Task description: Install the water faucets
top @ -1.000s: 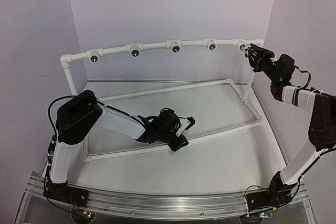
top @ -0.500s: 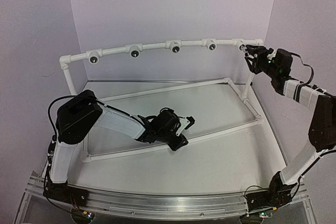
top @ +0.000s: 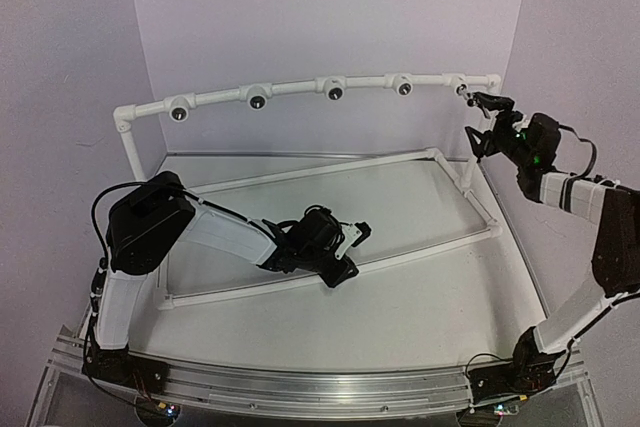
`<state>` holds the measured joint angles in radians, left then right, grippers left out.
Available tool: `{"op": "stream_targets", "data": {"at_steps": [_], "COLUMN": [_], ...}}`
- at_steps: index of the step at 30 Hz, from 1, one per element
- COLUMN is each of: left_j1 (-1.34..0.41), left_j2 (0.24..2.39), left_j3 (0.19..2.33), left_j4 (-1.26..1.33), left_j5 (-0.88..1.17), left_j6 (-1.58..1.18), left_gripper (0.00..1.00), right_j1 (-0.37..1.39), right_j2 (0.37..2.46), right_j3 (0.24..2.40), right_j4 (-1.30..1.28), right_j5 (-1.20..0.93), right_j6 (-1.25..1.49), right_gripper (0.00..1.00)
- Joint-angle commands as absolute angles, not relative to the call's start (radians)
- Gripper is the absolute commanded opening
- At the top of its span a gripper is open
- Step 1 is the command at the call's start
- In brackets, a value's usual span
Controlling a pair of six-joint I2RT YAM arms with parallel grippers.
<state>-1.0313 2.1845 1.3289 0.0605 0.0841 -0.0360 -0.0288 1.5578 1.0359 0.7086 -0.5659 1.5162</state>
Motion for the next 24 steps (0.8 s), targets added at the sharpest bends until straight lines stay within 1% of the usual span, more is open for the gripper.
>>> {"op": "stream_targets", "data": {"at_steps": [1,3,5,8,11,13,16,17,18,19,20,22,23,24], "left_j1": [-1.031,-1.030,-1.030,-1.031,-1.031,-1.031,-1.031,-1.031,-1.030,-1.031,-1.031,-1.033,-1.034,-1.034], "left_j2": [2.341,2.341,2.346,2.347,2.348,2.347,2.348,2.349,2.349,2.352,2.354,2.358,2.360,2.361], "left_j3": [1.210,1.212,1.214,1.219,1.220,1.218,1.220,1.223,1.223,1.227,1.230,1.234,1.239,1.241], "left_j4": [-0.428,-0.428,-0.429,-0.431,-0.432,-0.432,-0.431,-0.432,-0.432,-0.433,-0.433,-0.431,-0.434,-0.435], "left_j5": [0.067,0.070,0.071,0.071,0.071,0.071,0.071,0.073,0.074,0.076,0.077,0.078,0.078,0.076], "left_j6": [-0.146,-0.143,-0.141,-0.141,-0.140,-0.138,-0.138,-0.136,-0.135,-0.132,-0.132,-0.131,-0.129,-0.128], "left_gripper": [0.00,0.00,0.00,0.00,0.00,0.00,0.00,0.00,0.00,0.00,0.00,0.00,0.00,0.00], "right_j1": [-0.038,-0.039,-0.038,-0.038,-0.038,-0.038,-0.038,-0.038,-0.038,-0.035,-0.033,-0.017,0.032,0.056], "right_j2": [1.418,1.372,1.334,1.272,1.243,1.223,1.219,1.229,1.232,1.258,1.274,1.287,1.311,1.321], "right_j3": [1.009,1.010,1.042,1.175,1.282,1.333,1.413,1.452,1.461,1.503,1.511,1.502,1.502,1.505], "right_j4": [0.599,0.550,0.419,0.045,-0.175,-0.258,-0.314,-0.347,-0.355,-0.395,-0.410,-0.411,-0.409,-0.406], "right_j5": [-0.549,-0.543,-0.523,-0.437,-0.330,-0.316,-0.378,-0.394,-0.396,-0.400,-0.405,-0.390,-0.346,-0.334], "right_j6": [1.355,1.301,1.211,0.833,0.584,0.378,0.129,-0.005,-0.039,-0.193,-0.323,-0.454,-0.592,-0.622], "right_gripper": [0.98,0.98,0.98,0.98,0.98,0.98,0.98,0.98,0.98,0.98,0.98,0.98,0.98,0.98]}}
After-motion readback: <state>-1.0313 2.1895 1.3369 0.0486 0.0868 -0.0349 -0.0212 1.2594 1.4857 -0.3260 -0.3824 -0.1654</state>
